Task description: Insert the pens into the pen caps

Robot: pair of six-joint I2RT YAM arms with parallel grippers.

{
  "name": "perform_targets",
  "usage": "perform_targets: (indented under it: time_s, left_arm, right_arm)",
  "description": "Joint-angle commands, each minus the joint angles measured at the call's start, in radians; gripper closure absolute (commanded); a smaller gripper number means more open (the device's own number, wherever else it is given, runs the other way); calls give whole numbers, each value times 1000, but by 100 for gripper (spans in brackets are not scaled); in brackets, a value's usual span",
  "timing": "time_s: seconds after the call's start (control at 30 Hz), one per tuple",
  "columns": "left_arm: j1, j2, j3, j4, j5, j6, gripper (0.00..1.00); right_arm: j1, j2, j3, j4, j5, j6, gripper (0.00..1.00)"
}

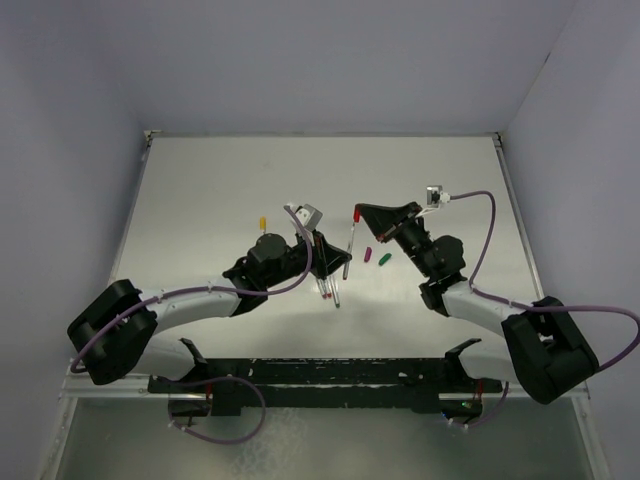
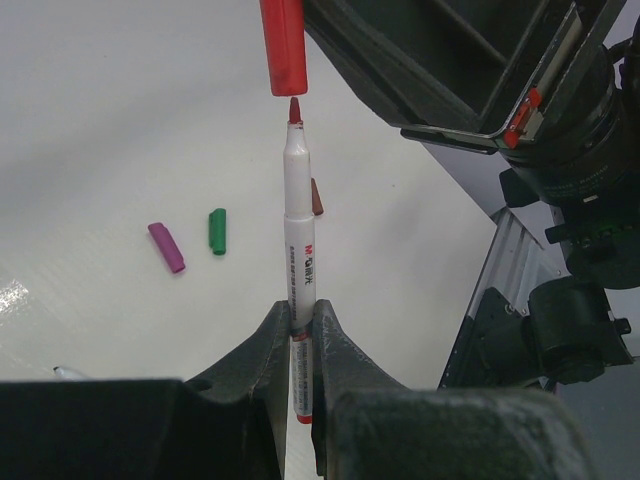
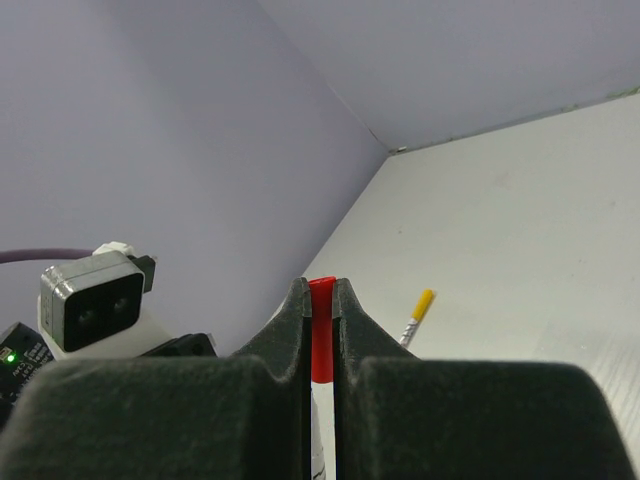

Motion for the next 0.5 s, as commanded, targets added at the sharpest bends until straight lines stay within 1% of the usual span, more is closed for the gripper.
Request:
perform_targets:
  time_s: [0.0, 0.47]
  left_arm:
    - [-4, -1, 45, 57, -5, 20, 100]
    - [-4, 7, 49, 57, -10, 19, 100]
  right_arm:
    - [0, -9, 3, 76, -22, 8, 100]
    - [0, -3, 0, 93, -35, 28, 100]
